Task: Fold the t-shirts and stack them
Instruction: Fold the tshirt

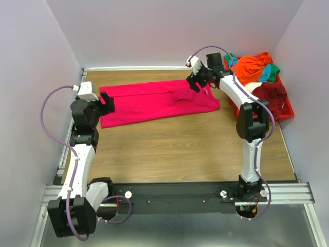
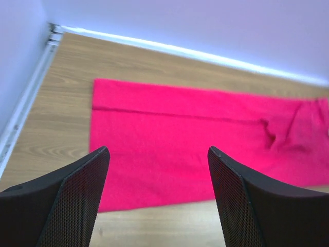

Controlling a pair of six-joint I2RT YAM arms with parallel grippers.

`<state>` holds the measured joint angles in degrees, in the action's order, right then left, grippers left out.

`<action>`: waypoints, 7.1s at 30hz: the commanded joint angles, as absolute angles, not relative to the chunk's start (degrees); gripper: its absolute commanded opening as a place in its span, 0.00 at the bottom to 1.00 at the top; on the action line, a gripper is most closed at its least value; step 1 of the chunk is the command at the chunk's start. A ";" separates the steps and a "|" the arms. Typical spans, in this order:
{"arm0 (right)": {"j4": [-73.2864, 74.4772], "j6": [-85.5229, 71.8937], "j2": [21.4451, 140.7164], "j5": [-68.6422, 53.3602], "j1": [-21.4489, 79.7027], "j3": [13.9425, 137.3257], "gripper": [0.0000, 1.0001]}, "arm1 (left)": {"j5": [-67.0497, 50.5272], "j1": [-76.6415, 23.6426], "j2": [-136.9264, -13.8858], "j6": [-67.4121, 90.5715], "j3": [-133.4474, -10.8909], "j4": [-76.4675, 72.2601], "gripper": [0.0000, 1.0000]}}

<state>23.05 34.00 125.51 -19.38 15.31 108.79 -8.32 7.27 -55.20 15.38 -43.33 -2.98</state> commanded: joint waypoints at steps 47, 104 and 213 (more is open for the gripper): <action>21.25 41.49 144.48 2.78 30.14 129.72 0.47 | -8.96 1.32 -50.89 5.71 -37.35 -6.95 0.82; 16.62 47.80 120.79 -9.90 53.34 85.63 0.01 | 5.46 0.97 -40.69 8.88 -36.48 -7.73 0.82; 7.47 -26.72 127.35 -32.34 23.64 79.71 0.56 | 2.11 -8.35 -30.58 2.55 -32.17 -6.24 0.98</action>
